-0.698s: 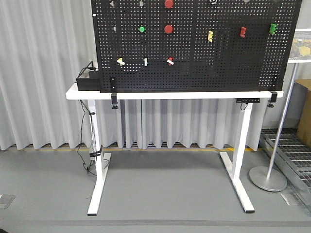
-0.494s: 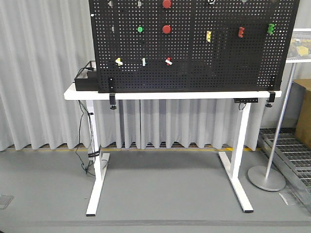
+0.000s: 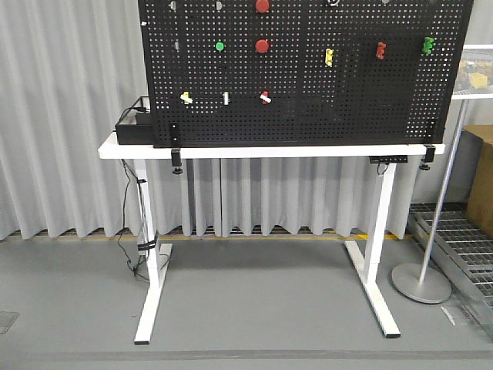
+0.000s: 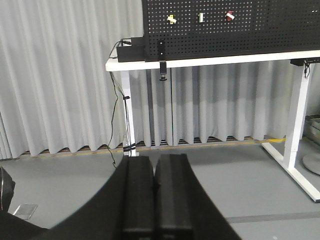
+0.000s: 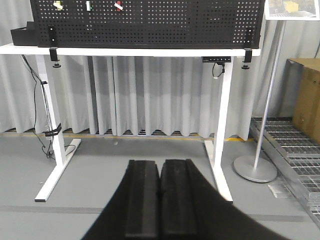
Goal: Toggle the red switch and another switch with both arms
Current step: 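Drive the base forward toward the black pegboard with the switches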
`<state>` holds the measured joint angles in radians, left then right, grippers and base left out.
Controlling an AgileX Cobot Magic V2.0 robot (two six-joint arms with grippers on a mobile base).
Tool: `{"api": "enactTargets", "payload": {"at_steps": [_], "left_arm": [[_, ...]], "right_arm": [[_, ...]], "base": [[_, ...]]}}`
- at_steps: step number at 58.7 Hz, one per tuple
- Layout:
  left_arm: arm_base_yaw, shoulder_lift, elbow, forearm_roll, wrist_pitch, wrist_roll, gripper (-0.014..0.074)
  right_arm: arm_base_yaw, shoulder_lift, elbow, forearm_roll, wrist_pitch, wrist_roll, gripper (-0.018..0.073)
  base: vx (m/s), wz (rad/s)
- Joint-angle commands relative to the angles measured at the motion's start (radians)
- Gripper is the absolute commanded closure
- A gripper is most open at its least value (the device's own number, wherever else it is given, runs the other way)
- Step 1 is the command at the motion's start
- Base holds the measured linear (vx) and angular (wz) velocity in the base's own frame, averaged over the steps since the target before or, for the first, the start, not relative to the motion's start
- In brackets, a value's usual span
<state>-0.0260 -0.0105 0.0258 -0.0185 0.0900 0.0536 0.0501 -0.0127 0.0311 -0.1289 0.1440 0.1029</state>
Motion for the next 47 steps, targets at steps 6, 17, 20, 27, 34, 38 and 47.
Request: {"api": "enactTargets", "payload": {"at_steps": [6, 17, 20, 27, 34, 38, 47], "left_arm": [[0.002, -0.008, 0.018, -0.003, -0.080, -0.005, 0.0594], [0.002, -0.008, 0.018, -0.003, -0.080, -0.005, 0.0594], [0.002, -0.008, 0.018, -0.003, -0.080, -0.005, 0.0594], [0.002, -0.008, 0.018, -0.003, -0.080, -0.005, 0.0594], [0.002, -0.008, 0.018, -0.003, -0.080, -0.005, 0.0594], [0.002, -0.008, 0.018, -0.003, -0.080, -0.005, 0.0594], [0.002, -0.008, 0.018, -0.003, -0.080, -0.005, 0.0594]], "right_arm": [[-0.004, -0.006, 0.005, -0.005, -0.081, -0.007, 0.0566], [-0.004, -0.006, 0.005, -0.005, -0.081, -0.007, 0.0566], [-0.004, -0.006, 0.005, -0.005, -0.081, -0.007, 0.0566], [-0.004, -0.006, 0.005, -0.005, -0.081, -0.007, 0.0566], [-0.004, -0.006, 0.005, -0.005, -0.081, -0.007, 0.0566], [-0.004, -0.006, 0.005, -0.005, -0.081, -0.007, 0.0566], [-0.004, -0.006, 0.005, -0.005, -0.081, -0.007, 0.0566]], "base": [[0.05, -0.05], [0.09, -0.07], [0.12, -0.06], [0.12, -0.02], [0.11, 0.05], [0.11, 0.07], [0.11, 0.09]]}}
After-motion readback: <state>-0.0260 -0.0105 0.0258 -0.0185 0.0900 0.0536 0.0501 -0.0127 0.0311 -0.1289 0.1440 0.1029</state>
